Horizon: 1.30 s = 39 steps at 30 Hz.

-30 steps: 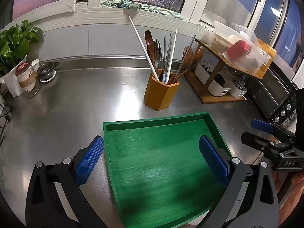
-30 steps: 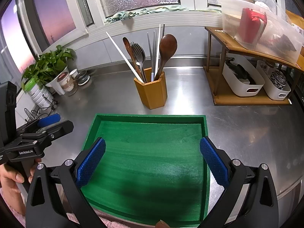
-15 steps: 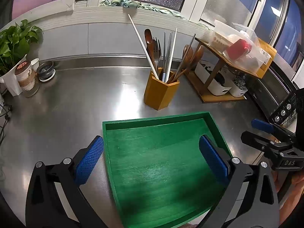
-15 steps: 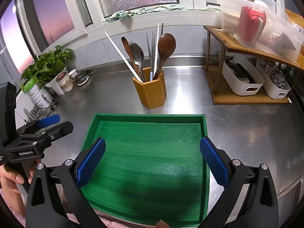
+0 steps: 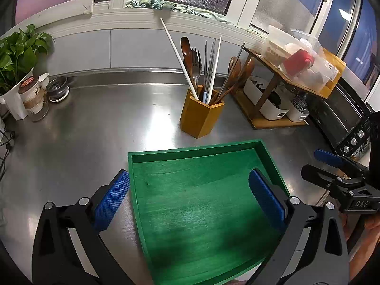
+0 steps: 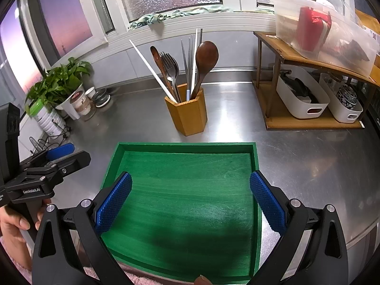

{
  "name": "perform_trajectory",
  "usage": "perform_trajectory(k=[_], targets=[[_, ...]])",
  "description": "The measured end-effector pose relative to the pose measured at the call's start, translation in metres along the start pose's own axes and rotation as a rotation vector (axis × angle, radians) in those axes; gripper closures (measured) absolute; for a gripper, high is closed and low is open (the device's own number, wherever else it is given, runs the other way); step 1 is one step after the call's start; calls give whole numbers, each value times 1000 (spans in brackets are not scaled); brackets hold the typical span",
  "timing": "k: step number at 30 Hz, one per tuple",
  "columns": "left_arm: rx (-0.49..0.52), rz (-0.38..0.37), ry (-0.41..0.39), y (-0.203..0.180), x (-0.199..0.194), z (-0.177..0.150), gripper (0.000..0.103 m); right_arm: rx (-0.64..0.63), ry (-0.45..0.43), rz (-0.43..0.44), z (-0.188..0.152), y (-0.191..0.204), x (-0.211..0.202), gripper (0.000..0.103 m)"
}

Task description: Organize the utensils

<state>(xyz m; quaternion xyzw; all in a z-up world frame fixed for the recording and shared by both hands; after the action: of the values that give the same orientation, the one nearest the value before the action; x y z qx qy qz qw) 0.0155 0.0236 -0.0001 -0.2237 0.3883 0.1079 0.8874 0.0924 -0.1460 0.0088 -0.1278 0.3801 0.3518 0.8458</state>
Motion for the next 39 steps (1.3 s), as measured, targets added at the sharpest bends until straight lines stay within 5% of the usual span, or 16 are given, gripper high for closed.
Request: perform_trajectory(k=[39], targets=[[-5,24,-16,2,-4,0,8,-3,14,-15,-3,3,3,4]])
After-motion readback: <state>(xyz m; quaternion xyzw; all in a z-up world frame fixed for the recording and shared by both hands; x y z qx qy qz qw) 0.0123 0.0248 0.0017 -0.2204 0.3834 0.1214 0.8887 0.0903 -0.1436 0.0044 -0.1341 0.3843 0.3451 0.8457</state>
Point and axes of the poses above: each gripper's, at about its wrist camera, not at the fingertips, and x roughly the way its jaws point, y to its left, z to its top, the point moved 4 cm from there along x, roughly the way its jaws point, and after that the axes turned 8 degrees about -x, right-handed, at the moved point
